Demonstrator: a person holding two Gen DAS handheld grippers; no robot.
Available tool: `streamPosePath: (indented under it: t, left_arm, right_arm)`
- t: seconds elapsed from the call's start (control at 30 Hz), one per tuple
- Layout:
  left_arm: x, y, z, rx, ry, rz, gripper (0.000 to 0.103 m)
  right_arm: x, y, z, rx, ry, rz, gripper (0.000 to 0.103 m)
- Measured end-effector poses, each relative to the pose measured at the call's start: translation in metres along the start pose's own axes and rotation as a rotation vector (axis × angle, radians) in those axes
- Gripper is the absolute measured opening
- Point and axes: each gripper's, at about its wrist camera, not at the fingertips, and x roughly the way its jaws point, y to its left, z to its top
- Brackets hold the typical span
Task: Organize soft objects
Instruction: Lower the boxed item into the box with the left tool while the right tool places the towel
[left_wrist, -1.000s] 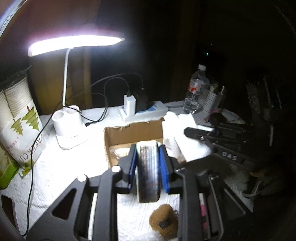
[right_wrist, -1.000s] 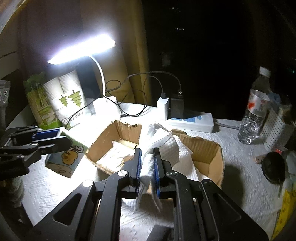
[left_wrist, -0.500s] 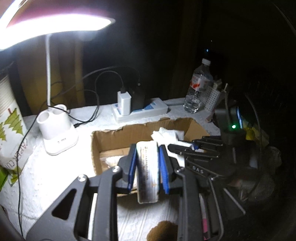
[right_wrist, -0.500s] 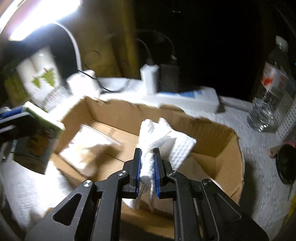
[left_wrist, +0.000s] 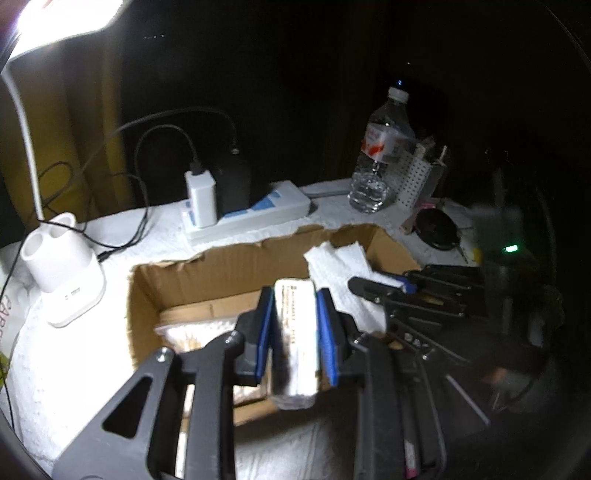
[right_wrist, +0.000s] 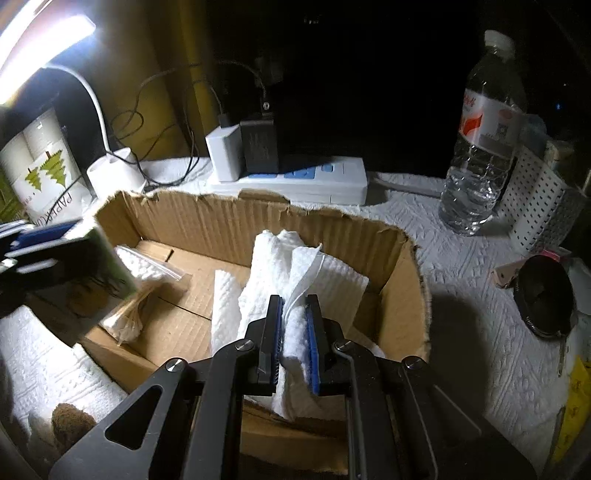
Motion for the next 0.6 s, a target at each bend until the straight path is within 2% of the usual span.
streamPosePath:
  t: [0.13, 0.4, 0.5, 0.57, 0.6]
  left_arm:
    - [0.016, -0.003, -0.001, -0.004, 0.028, 0.008, 0.024]
    - [0.043, -0.001, -0.007, -0.023, 0.103, 0.006, 0.026]
    - [0.045, -0.001, -0.007, -0.027, 0.116, 0.009, 0.032]
    - [0.043, -0.004, -0.007, -0.014, 0.115, 0.011, 0.036]
    - [0.041, -0.005, -0.007, -0.01, 0.11, 0.011, 0.045]
  right_arm:
    - [-0.011, -0.004, 0.003, 0.006, -0.026, -0.015, 0.013]
    - [-0.002, -0.01, -0.005, 0.023, 0.016, -0.022, 0.013]
    - [-0.004, -0.01, -0.005, 0.034, 0.013, -0.014, 0.016]
    - [-0.006, -0.011, -0.005, 0.041, 0.012, -0.013, 0.026]
    - [-0.008, -0.011, -0.005, 0.047, 0.009, -0.009, 0.028]
